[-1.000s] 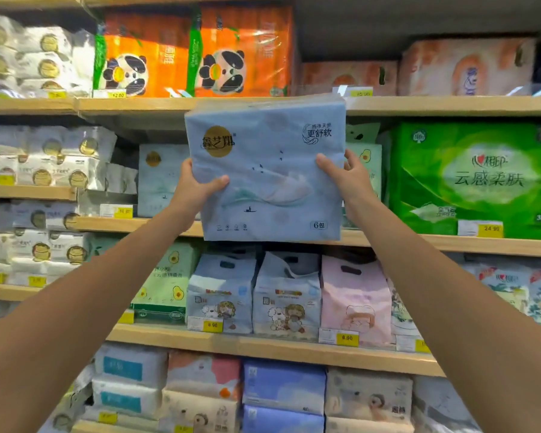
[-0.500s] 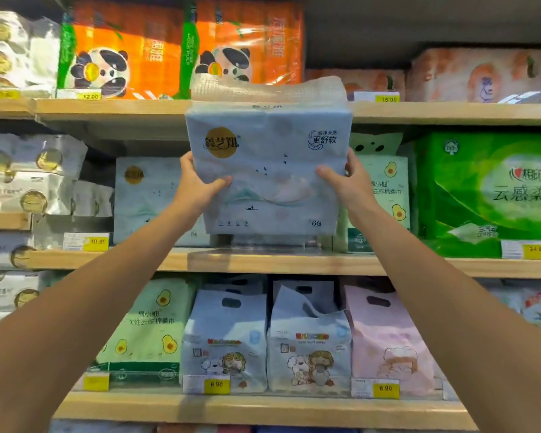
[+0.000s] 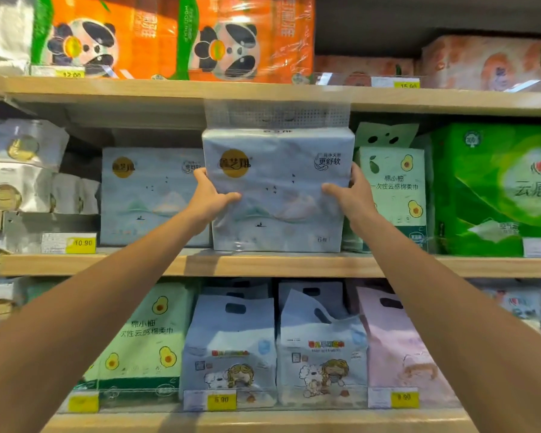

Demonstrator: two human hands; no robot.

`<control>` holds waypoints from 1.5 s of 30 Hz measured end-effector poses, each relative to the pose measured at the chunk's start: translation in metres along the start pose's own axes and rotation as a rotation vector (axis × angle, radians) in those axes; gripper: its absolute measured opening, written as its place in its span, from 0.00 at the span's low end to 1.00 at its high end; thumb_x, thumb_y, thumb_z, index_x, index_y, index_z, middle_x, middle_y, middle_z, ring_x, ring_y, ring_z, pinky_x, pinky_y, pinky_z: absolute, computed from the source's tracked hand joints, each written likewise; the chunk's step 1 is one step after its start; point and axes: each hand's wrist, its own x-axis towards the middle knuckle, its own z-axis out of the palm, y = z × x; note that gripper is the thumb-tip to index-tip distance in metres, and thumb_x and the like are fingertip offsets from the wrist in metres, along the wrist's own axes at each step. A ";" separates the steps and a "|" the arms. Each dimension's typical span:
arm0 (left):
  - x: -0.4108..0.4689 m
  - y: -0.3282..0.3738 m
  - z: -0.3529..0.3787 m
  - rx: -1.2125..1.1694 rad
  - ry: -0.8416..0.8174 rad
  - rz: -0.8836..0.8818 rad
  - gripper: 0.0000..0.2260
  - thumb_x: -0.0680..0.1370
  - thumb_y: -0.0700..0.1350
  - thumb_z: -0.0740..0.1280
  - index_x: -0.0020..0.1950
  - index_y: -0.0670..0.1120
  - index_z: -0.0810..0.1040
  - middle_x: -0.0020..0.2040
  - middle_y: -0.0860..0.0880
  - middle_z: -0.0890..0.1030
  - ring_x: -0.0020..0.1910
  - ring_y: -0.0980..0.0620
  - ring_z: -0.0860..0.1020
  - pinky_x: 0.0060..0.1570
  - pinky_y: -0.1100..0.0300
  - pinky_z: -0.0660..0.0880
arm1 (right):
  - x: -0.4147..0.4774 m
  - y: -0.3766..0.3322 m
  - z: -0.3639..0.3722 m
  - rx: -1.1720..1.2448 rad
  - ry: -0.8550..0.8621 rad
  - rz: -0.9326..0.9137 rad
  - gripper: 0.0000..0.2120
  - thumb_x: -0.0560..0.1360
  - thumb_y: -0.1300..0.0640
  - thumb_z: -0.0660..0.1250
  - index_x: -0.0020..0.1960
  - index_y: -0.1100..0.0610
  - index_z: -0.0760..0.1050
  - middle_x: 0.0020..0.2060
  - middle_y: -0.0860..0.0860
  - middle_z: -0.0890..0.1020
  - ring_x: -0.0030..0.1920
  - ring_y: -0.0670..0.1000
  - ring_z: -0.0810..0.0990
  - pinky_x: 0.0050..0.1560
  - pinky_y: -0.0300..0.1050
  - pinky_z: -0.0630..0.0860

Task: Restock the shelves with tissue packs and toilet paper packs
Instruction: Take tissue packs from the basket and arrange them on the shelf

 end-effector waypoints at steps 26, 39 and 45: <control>0.073 -0.039 0.025 0.040 0.006 -0.209 0.21 0.74 0.38 0.68 0.61 0.44 0.62 0.59 0.43 0.73 0.50 0.48 0.72 0.51 0.59 0.72 | 0.064 0.038 0.031 -0.018 0.095 0.156 0.26 0.70 0.69 0.68 0.65 0.54 0.70 0.52 0.51 0.80 0.55 0.55 0.80 0.59 0.54 0.77; 0.070 -0.043 0.041 0.091 0.045 -0.146 0.31 0.77 0.38 0.66 0.73 0.40 0.52 0.62 0.45 0.69 0.61 0.45 0.70 0.55 0.57 0.68 | 0.069 0.068 0.029 -0.007 0.048 0.121 0.37 0.69 0.70 0.69 0.73 0.53 0.59 0.61 0.52 0.78 0.59 0.54 0.78 0.61 0.56 0.76; 0.076 -0.045 0.043 0.070 0.080 -0.075 0.35 0.73 0.35 0.69 0.73 0.40 0.51 0.70 0.42 0.63 0.65 0.46 0.67 0.56 0.62 0.66 | 0.070 0.070 0.031 -0.033 0.029 0.094 0.39 0.70 0.70 0.69 0.73 0.51 0.56 0.58 0.49 0.77 0.58 0.52 0.77 0.59 0.51 0.76</control>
